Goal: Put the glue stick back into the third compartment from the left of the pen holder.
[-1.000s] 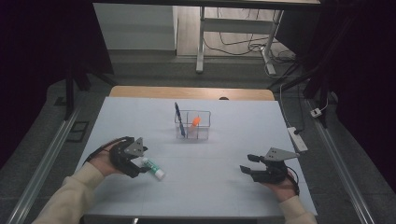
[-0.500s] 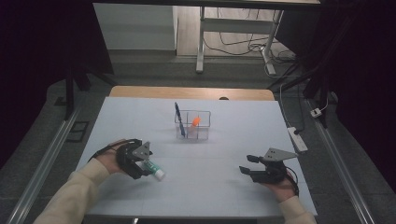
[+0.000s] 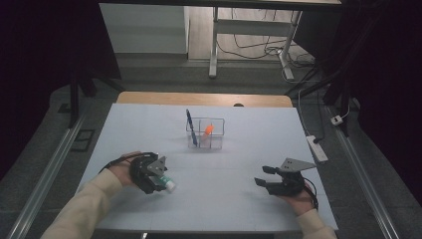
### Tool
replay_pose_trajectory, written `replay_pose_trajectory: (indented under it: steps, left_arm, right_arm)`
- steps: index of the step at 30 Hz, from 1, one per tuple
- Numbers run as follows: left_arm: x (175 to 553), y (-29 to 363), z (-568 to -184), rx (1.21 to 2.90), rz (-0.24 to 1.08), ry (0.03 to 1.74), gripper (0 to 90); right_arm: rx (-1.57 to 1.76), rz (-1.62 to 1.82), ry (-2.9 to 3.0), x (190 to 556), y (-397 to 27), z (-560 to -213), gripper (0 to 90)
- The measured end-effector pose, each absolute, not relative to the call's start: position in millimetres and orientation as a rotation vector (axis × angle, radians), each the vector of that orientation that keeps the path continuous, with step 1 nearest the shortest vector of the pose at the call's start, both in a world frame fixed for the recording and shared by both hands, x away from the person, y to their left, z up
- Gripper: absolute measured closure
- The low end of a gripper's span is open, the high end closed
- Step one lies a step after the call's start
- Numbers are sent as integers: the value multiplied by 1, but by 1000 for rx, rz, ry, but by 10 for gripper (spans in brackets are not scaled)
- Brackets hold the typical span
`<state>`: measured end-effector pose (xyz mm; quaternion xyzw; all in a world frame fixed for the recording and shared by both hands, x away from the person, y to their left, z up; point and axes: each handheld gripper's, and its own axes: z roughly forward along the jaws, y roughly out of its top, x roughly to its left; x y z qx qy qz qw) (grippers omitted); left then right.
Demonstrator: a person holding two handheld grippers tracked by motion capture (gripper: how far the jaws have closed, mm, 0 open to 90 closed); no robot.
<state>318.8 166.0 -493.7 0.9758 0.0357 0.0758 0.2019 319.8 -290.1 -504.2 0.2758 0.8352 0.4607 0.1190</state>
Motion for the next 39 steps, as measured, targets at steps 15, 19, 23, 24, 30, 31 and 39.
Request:
replay_pose_trajectory:
  steps: [15, 19, 23, 24, 30, 31, 39]
  left_arm:
    - [323, 149, -500, 2750, 111, -9, 413]
    - [324, 145, -503, 2762, 104, -47, 457]
    - [323, 143, -505, 2762, 111, -95, 515]
    - [323, 143, -505, 2763, 113, -105, 519]
    - [323, 142, -510, 2792, 168, -142, 605]
    - [324, 142, -510, 2789, 156, -132, 642]
    - [322, 142, -509, 2793, 185, -161, 648]
  right_arm:
    - [803, 1340, 2455, 321, -289, -506, 401]
    - [805, 1339, 2453, 321, -290, -506, 401]
    - [804, 1339, 2454, 321, -290, -506, 401]
    - [802, 1336, 2455, 321, -290, -506, 400]
    - [801, 1334, 2457, 321, -290, -506, 401]
    - [800, 1334, 2457, 321, -290, -506, 400]
    - [806, 1334, 2454, 321, -290, -506, 400]
